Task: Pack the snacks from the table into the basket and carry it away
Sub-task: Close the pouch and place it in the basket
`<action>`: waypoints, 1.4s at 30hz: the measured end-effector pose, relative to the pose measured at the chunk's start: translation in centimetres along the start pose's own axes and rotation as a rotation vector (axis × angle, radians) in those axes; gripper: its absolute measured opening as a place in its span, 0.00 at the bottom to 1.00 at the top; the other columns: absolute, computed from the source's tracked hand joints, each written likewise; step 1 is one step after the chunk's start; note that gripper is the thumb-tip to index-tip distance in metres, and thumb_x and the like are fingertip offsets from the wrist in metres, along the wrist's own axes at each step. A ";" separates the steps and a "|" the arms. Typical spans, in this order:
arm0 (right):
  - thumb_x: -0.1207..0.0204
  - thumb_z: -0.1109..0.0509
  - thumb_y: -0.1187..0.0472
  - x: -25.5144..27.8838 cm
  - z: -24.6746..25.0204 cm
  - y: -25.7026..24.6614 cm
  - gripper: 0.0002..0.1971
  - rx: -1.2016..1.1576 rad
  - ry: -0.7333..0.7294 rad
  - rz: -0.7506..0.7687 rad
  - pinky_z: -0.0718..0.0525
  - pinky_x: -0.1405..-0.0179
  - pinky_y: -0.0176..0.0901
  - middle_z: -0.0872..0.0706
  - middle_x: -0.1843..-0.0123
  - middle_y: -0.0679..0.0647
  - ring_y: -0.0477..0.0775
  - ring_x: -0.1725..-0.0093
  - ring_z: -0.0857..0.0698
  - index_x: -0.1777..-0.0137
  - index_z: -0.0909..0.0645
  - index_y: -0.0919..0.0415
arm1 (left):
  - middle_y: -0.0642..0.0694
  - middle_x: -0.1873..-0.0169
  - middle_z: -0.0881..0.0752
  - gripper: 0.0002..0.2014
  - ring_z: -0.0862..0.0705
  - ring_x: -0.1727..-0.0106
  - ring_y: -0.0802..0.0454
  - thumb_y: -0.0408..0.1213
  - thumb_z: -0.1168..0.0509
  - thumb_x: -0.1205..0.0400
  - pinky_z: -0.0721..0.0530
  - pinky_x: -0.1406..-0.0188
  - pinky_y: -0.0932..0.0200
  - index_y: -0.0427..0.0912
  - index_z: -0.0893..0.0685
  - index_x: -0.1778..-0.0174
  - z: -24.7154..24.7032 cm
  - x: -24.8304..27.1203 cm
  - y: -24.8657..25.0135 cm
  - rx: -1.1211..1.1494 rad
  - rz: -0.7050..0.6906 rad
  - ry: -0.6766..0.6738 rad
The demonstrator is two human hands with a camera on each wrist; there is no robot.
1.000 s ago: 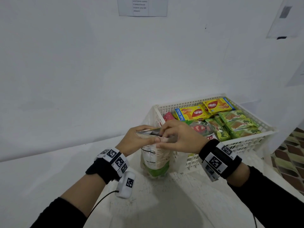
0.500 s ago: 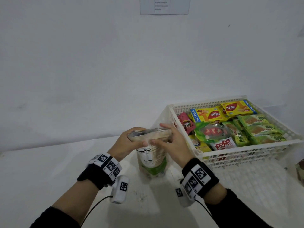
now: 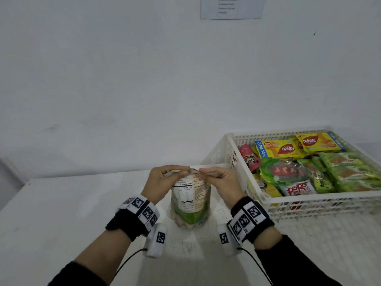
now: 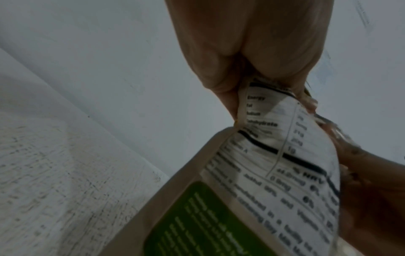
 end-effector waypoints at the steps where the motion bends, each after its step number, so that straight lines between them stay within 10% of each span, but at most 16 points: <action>1: 0.36 0.22 0.74 -0.1 0.1 0.1 0.09 0.003 0.002 0.002 0.15 0.56 0.36 0.07 0.59 0.55 0.49 0.56 0.09 0.57 0.10 0.64 | 0.47 0.59 0.07 0.07 0.10 0.53 0.55 0.31 0.25 0.26 0.16 0.58 0.68 0.36 0.08 0.54 0.0 -0.1 0.1 -0.005 0.003 0.002; 8: 0.30 0.25 0.62 -0.7 2.1 0.8 0.15 -0.132 0.028 -0.040 0.16 0.41 0.48 0.09 0.50 0.60 0.53 0.48 0.12 0.46 0.14 0.70 | 0.41 0.44 0.11 0.17 0.13 0.41 0.46 0.36 0.29 0.23 0.15 0.41 0.53 0.36 0.16 0.38 -0.1 0.4 -1.9 0.151 0.146 -0.144; 13: 0.23 0.29 0.60 -0.2 0.7 1.3 0.12 -0.101 0.089 -0.024 0.14 0.44 0.47 0.09 0.49 0.62 0.56 0.48 0.11 0.48 0.16 0.70 | 0.39 0.56 0.09 0.06 0.11 0.50 0.42 0.32 0.27 0.23 0.14 0.45 0.42 0.36 0.14 0.54 0.2 -0.1 -2.4 0.104 0.145 0.086; 19: 0.22 0.29 0.62 -0.2 0.1 2.1 0.08 -0.107 0.252 -0.004 0.13 0.51 0.47 0.11 0.50 0.64 0.57 0.51 0.12 0.47 0.18 0.66 | 0.43 0.64 0.08 0.02 0.12 0.62 0.51 0.32 0.26 0.24 0.13 0.59 0.53 0.38 0.12 0.62 0.3 -0.2 -2.4 0.053 0.129 0.204; 25: 0.22 0.30 0.62 -0.2 0.2 2.0 0.10 -0.181 0.137 -0.035 0.15 0.49 0.45 0.11 0.54 0.57 0.52 0.53 0.13 0.45 0.18 0.66 | 0.36 0.58 0.11 0.10 0.14 0.54 0.43 0.30 0.29 0.23 0.12 0.55 0.50 0.24 0.17 0.53 1.1 0.0 -2.8 0.138 0.197 0.036; 30: 0.26 0.27 0.60 -0.3 -0.7 1.1 0.11 -0.112 -0.072 -0.065 0.14 0.48 0.48 0.09 0.52 0.59 0.56 0.50 0.11 0.47 0.15 0.63 | 0.47 0.51 0.10 0.14 0.12 0.50 0.51 0.46 0.23 0.27 0.13 0.52 0.52 0.47 0.14 0.49 0.7 0.7 -1.5 0.042 0.209 -0.169; 42: 0.32 0.25 0.76 -0.1 -0.1 0.1 0.11 0.017 -0.111 -0.017 0.15 0.56 0.35 0.07 0.55 0.59 0.48 0.57 0.09 0.49 0.12 0.72 | 0.48 0.48 0.09 0.12 0.12 0.42 0.51 0.26 0.35 0.18 0.13 0.45 0.44 0.42 0.09 0.47 -0.3 0.4 -0.9 -0.078 0.148 -0.204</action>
Point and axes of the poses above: each hand's wrist, its own x-axis away from the middle knuckle, its own z-axis out of the back of the hand, y = z × x, the point moved 6 cm from there along -x, towards the middle knuckle
